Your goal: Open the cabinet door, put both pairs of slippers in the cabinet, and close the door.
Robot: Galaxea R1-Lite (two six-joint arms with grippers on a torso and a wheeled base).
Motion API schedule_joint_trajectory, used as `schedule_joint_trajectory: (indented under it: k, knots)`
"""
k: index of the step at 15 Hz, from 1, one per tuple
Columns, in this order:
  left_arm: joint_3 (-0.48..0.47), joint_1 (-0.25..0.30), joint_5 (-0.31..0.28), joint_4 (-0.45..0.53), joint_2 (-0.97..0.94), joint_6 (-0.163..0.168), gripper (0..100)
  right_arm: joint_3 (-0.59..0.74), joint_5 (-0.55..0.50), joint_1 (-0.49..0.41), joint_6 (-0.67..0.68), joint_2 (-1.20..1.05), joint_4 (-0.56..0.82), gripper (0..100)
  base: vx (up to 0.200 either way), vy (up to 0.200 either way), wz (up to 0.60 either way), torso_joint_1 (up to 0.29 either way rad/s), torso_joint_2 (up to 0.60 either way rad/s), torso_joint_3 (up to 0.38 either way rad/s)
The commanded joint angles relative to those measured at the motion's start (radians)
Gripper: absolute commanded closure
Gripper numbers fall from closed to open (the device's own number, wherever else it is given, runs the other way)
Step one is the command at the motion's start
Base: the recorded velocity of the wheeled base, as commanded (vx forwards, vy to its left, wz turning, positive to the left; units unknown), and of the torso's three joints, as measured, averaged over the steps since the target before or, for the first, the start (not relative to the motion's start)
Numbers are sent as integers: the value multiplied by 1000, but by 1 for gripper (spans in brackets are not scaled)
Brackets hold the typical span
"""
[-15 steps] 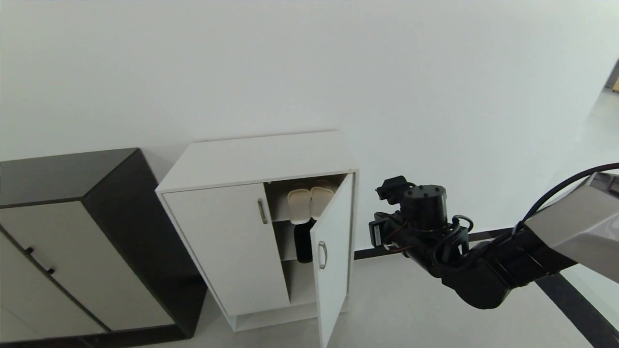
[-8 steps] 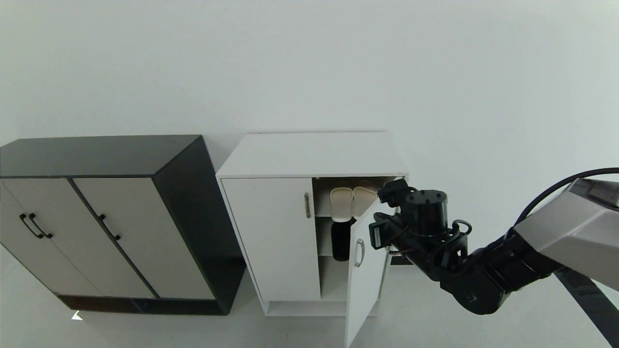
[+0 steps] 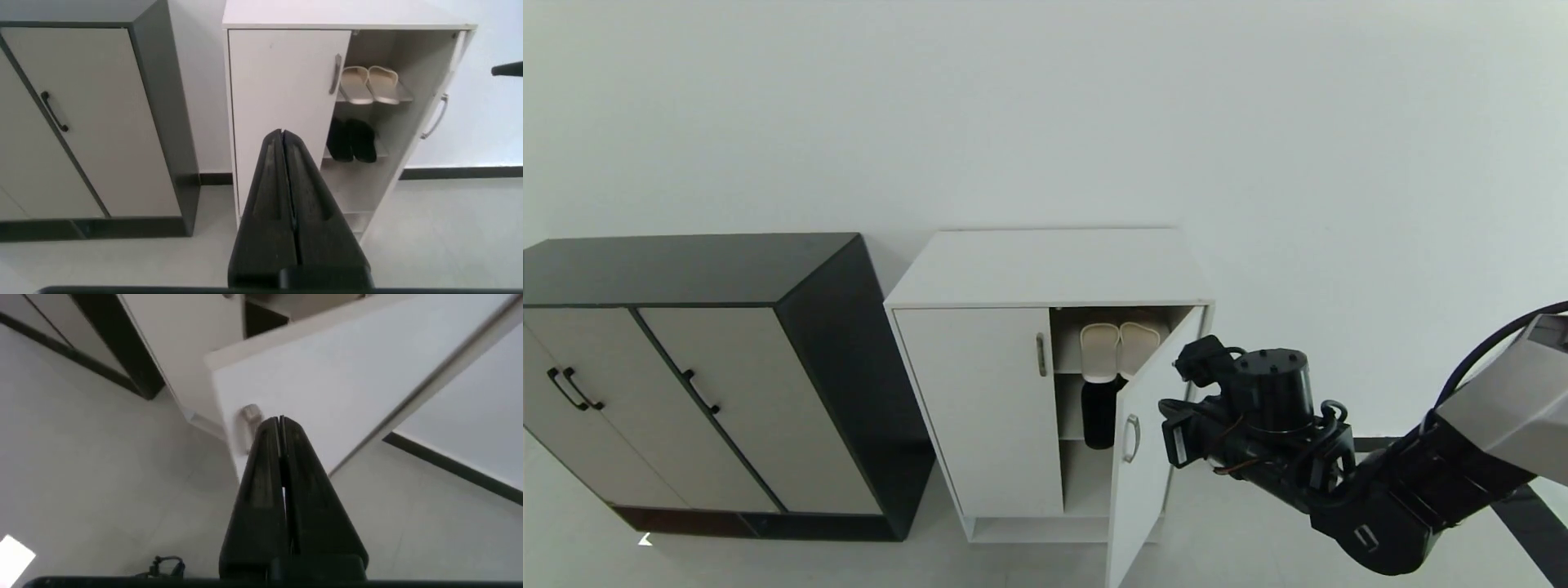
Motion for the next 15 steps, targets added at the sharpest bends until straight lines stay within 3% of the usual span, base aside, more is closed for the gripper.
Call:
schedule_joint_trajectory:
  k: [1,8,15]
  knots:
    - [0,0,0,0,1,0,100,28,10,-3,0,-11,2,100,200,0,0,17,7,-2]
    - [0,0,0,0,0,-3,100,23,10,-2,2,6,2,100,29,0,0,2,1,0]
    - [0,0,0,0,0,-2,100,-109,10,-2,2,112,2,100,0,0,0,0,0,0]
